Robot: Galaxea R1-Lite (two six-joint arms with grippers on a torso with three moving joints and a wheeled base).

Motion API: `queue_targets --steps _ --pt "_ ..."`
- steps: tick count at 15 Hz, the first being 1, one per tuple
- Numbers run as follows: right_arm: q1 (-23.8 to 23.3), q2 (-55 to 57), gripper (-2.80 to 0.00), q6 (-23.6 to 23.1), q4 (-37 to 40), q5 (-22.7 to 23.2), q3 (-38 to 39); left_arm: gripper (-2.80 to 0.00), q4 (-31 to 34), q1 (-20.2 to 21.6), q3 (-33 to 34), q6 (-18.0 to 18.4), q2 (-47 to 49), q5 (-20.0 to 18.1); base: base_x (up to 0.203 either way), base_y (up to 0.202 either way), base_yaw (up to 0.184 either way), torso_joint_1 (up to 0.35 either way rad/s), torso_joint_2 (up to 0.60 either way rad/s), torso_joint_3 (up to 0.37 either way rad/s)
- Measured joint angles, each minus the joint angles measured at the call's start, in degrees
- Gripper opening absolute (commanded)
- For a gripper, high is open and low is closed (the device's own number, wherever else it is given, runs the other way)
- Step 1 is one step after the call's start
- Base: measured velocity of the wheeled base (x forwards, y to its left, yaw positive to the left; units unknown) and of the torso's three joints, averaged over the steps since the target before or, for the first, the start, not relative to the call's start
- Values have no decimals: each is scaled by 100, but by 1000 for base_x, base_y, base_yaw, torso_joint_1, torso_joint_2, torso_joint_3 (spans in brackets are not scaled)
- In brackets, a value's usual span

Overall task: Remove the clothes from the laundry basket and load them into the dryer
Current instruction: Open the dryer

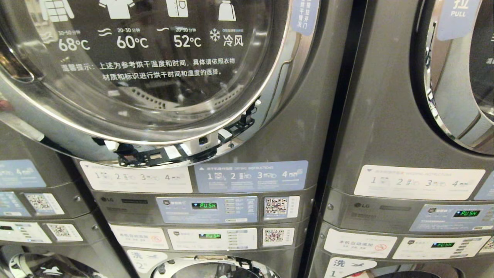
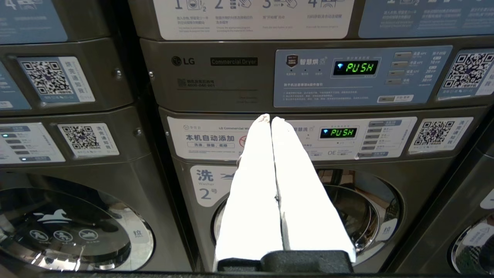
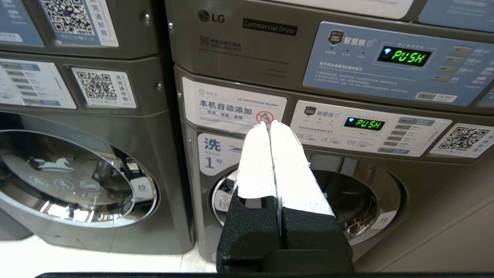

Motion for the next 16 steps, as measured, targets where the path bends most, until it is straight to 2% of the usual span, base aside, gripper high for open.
queue_targets --steps 10,13,16 --pt "0 0 -280 11 1 -11 -6 -280 -9 0 0 -38 0 8 0 0 0 0 1 202" --pt "0 0 -280 20 1 -22 -6 -280 -17 0 0 -85 0 8 0 0 0 1 0 95" --pt "0 0 -280 89 -2 -27 -4 -280 36 0 -29 213 0 -86 0 0 0 4 1 11"
